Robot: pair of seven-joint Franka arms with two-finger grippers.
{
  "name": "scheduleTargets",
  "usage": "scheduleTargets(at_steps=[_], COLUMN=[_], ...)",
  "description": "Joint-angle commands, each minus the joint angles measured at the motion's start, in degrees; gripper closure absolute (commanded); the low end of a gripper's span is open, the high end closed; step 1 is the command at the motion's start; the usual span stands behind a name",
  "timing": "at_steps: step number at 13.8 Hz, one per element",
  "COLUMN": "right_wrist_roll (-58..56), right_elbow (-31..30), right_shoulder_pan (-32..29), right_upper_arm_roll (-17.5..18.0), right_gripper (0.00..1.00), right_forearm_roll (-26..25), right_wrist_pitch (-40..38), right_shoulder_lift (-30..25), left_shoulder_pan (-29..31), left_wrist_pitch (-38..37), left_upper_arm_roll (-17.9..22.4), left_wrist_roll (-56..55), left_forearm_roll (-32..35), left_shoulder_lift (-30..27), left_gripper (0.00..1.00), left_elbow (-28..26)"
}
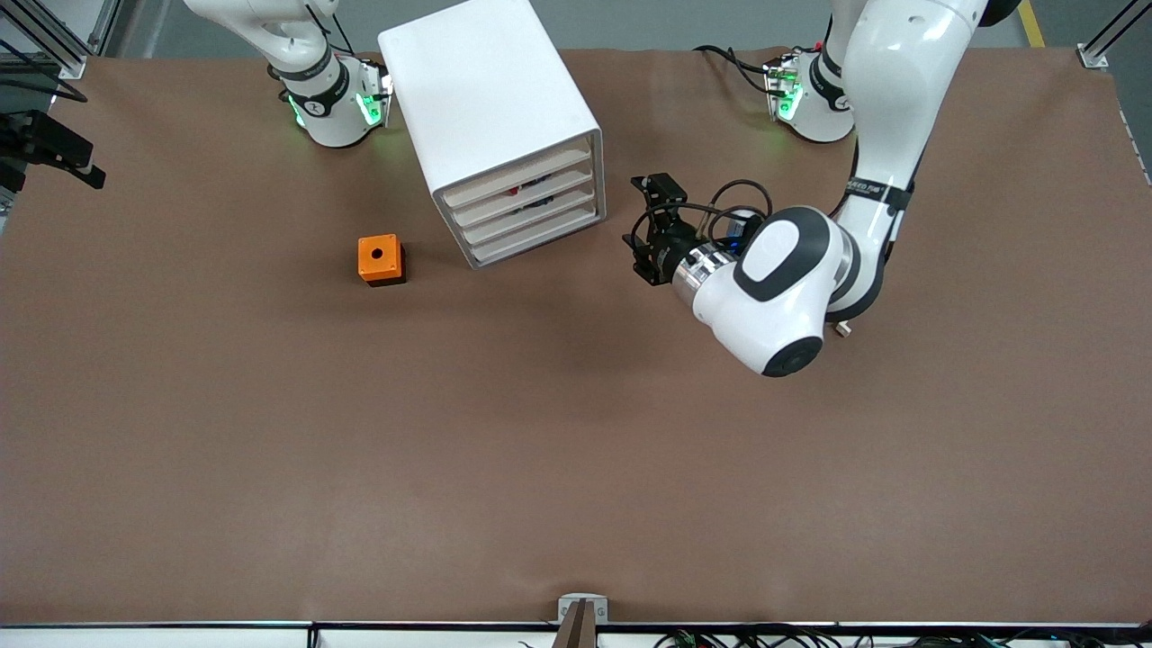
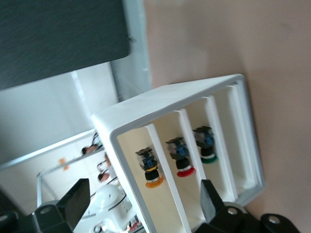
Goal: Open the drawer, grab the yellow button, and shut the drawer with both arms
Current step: 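Move the left gripper toward the front of the white drawer cabinet, then grasp the top drawer's front edge with the left gripper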
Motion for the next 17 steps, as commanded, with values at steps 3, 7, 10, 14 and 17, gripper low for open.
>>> scheduleTargets(at_steps=[3, 7, 10, 14, 17], right_wrist_roll=[-0.33, 0.02, -0.15, -0.33, -0.24], right_elbow=[-0.82, -0.47, -0.12, 0.41, 0.41], right_shoulder_pan=[-0.94, -1.38, -1.29, -1.20, -1.20], right_upper_arm_roll=[0.62, 0.36, 0.45, 0.53, 0.53], right_gripper=[0.00, 0.00, 0.00, 0.00, 0.00], right_forearm_roll=[0.49, 0.58, 0.58, 0.23, 0.23], right_wrist_pitch=[-0.01, -0.01, -0.10, -0.27, -0.28], right_shoulder_lift=[-1.23, -0.97, -0.97, -0.97, -0.88], left_shoulder_pan=[0.09, 0.00, -0.78, -2.72, -4.30], left_wrist_pitch=[-2.63, -2.54, -2.01, -1.92, -0.61], left_upper_arm_roll=[-2.40, -2.67, -2.67, -2.67, -2.67], left_wrist_roll=[-9.44, -10.86, -10.77, -10.59, -10.42], left_forearm_roll=[-2.45, -6.49, -8.61, -10.81, -10.81], left_shoulder_lift=[5.71, 9.41, 11.52, 11.96, 11.96], left_gripper=[0.24, 0.52, 0.54, 0.54, 0.54], left_elbow=[1.73, 1.64, 1.64, 1.64, 1.64])
